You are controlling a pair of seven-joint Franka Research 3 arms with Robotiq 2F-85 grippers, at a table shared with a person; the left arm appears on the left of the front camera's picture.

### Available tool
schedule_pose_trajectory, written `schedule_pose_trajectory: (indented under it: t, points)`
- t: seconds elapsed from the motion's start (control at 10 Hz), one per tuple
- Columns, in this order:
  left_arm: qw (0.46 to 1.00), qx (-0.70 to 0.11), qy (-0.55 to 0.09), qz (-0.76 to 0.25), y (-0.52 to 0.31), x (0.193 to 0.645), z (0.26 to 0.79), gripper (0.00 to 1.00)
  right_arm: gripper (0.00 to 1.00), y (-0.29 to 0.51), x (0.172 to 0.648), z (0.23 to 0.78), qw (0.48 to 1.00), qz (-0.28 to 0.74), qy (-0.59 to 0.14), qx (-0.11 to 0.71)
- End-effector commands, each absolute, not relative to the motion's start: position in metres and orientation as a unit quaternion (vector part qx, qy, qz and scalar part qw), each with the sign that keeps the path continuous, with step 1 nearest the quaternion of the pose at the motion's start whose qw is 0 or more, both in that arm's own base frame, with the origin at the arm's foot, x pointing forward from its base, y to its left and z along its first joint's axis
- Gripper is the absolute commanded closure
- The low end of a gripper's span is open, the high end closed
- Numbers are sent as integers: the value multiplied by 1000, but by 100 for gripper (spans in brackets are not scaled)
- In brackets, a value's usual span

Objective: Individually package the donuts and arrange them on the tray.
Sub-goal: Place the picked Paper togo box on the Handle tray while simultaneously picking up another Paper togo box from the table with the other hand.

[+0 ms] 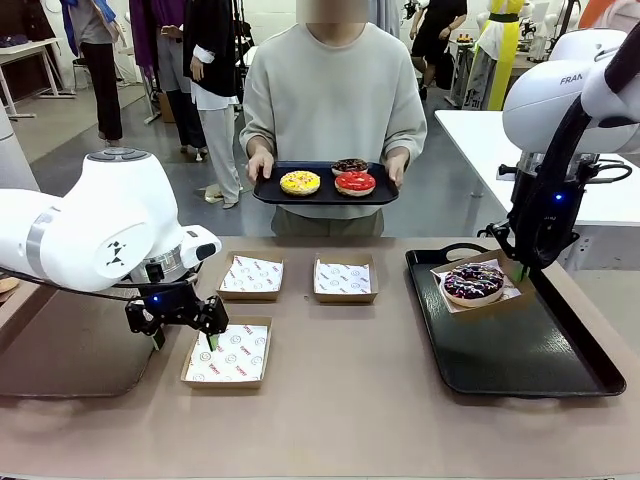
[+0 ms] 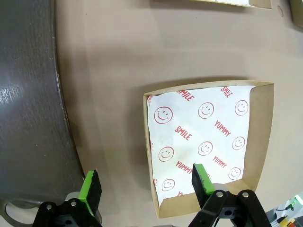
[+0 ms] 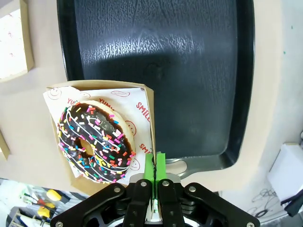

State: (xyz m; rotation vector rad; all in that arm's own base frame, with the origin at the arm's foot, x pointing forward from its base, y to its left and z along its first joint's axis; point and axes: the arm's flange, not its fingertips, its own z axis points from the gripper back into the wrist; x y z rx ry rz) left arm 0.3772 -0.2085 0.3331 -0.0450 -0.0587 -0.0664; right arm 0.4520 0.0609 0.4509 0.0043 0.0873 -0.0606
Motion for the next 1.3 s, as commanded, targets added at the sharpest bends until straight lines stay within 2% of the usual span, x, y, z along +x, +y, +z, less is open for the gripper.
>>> schedule_pose_trajectory:
  t: [0.0,0.4,0.5,0.8,1.2]
  points:
    - [999,-21,-32,-35,-209,376,337,0,99,60,450,453,999,-30,44,2]
    - [999,-23,-30,-33,-209,378,334,0,99,61,452,451,999,-30,44,2]
    - [999,-9,-49,-17,-203,378,332,0,99,64,454,441,999,-15,41,-17]
    - [999,-19,-29,-14,-194,382,329,0,99,71,451,423,997,-29,30,-62]
    - [1000,-9,-4,-10,-205,384,314,0,99,68,444,401,998,-46,20,-25]
